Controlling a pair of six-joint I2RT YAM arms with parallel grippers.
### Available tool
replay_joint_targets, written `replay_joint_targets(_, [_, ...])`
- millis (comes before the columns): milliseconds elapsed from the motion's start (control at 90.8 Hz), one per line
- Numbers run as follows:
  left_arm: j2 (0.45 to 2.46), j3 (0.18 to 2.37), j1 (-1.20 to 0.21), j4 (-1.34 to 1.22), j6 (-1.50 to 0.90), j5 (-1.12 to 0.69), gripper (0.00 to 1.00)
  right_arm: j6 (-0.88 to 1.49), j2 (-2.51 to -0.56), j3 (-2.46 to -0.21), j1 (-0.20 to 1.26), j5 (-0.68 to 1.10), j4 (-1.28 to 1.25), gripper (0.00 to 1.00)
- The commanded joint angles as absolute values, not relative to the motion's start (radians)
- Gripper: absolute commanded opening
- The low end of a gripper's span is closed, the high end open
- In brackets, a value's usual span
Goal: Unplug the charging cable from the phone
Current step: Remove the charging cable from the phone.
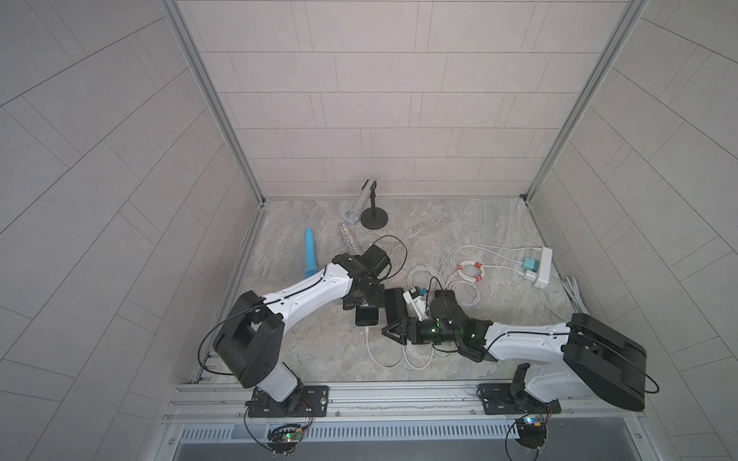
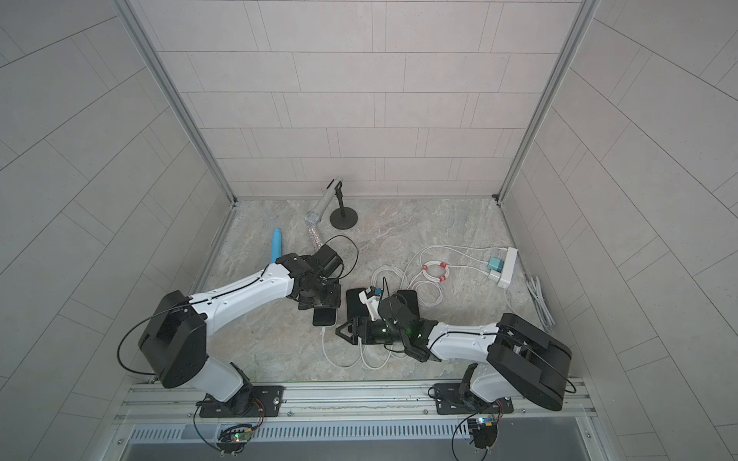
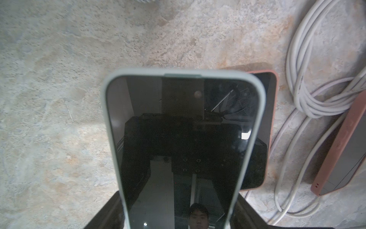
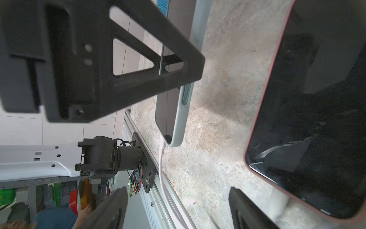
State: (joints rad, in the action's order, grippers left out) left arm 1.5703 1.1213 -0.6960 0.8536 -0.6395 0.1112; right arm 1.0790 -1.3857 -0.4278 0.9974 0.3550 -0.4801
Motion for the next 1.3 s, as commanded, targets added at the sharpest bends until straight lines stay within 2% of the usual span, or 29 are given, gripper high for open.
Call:
replay_joint_targets(0, [1.549,1.154,-0.692,0.853,-0.647,0.084,0.00,1.079,-1.425,-0.451,1.032,0.316,-0.573,0.79])
replay_joint_targets(286, [1.548,1.158,-0.692,0.839,-0.658,0.046,0.00,1.129,-1.582,-0.473,1.054,0.317,-0.764,0.64])
replay_joint_targets(561, [1.546,1.150,-0.689,0.837,-0.659,0.043,0.00,1.195,-1.706,-0.501,1.061,0.339,-0.921,0.56])
replay_joint_targets(1288, [1.542,1.134,-0.669,0.830,-0.652,0.045,0.00,1.208,-1.748,-0.528,1.071,0.335,-0.920,0.32])
